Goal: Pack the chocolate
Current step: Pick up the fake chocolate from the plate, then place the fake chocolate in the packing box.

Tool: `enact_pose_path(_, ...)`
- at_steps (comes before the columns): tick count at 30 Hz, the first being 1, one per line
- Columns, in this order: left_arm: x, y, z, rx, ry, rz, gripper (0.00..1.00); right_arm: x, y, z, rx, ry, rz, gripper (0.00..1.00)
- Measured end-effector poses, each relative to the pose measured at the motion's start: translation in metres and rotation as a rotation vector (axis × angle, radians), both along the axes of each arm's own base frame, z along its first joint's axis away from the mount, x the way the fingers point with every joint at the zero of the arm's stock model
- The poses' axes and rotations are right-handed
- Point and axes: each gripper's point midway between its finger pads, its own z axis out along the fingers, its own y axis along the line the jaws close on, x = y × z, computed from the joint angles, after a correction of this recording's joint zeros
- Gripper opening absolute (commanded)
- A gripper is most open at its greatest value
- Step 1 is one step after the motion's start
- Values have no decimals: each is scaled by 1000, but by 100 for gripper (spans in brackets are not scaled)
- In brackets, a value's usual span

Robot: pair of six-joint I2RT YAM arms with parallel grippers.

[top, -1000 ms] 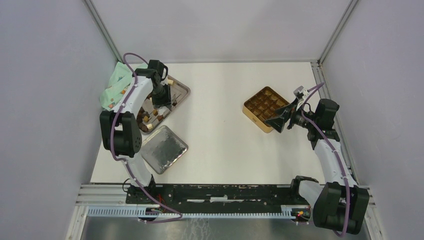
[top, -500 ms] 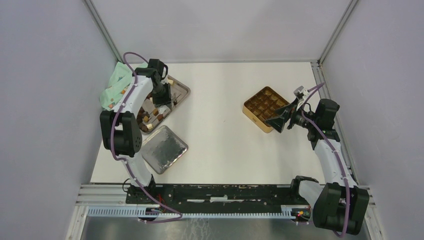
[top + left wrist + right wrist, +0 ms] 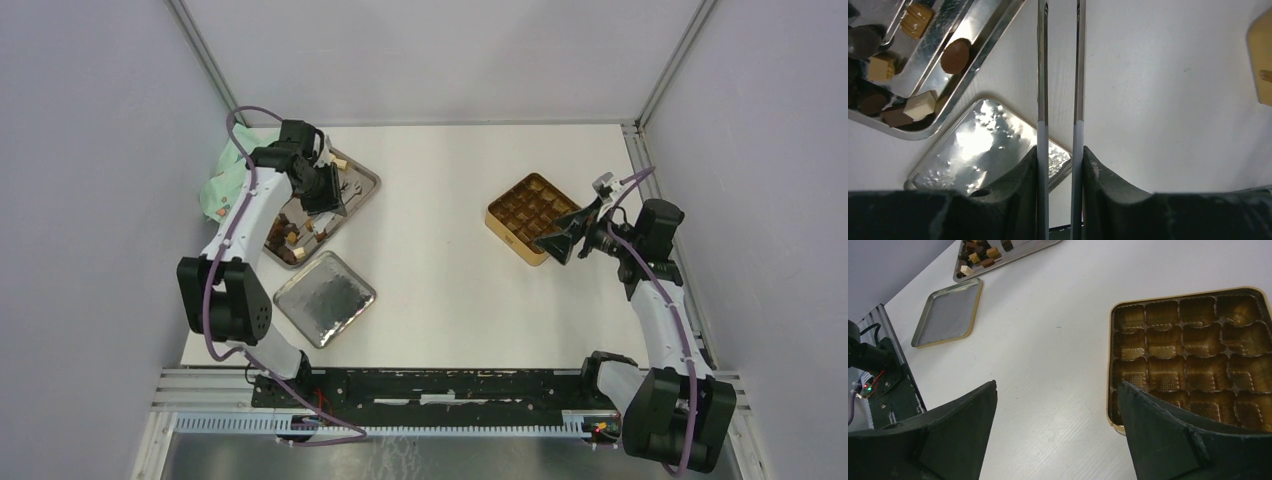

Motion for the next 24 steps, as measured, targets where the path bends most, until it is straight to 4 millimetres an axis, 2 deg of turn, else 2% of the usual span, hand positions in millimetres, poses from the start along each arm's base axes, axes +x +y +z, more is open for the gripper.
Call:
enact_pose_path(3,-6,-17,16,-98,-56,-28,2,3,-10,-4,-17,7,-41,95)
enact_pose_path(8,-18,-62,47,-297,-135,-90,2,18,-43,-3,-65,20,-188,95)
enact_pose_path(11,-26,-99,61,-391,-162,-154,2,29,-69,-3,-103,27,-311,94)
enact_pose_path(15,-38,-151,76,-483,-179,-243,2,35,-101,-14,-147,58,-459,95)
enact_pose_path(19,-53,-200,81,-522,-153,-317,2,31,-122,-40,-177,108,-571,95)
enact_pose_path(24,-55,-252,77,-504,-140,-381,2,16,-135,-80,-188,195,-656,95)
